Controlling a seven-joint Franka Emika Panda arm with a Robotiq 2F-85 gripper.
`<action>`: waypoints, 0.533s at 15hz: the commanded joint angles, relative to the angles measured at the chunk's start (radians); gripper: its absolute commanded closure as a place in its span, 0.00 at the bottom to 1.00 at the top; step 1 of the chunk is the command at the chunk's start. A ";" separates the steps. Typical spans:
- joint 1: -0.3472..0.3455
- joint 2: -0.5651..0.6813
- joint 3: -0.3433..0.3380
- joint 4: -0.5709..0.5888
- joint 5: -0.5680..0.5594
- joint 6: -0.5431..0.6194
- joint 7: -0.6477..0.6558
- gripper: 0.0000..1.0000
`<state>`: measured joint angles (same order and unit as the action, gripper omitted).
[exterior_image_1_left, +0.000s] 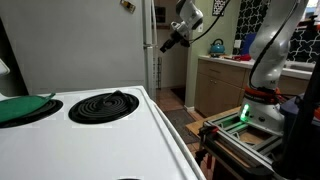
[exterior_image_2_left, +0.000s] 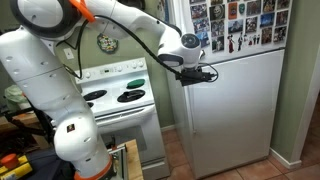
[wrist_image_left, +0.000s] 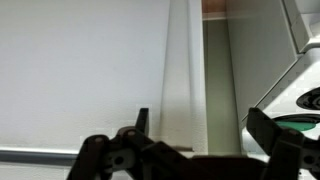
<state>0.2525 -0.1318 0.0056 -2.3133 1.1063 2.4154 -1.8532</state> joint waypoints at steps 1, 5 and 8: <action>-0.042 0.040 0.034 0.032 0.080 -0.030 -0.106 0.00; -0.060 0.067 0.052 0.054 0.142 -0.040 -0.182 0.00; -0.071 0.084 0.065 0.066 0.166 -0.050 -0.212 0.00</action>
<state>0.2108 -0.0746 0.0494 -2.2688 1.2297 2.4034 -2.0074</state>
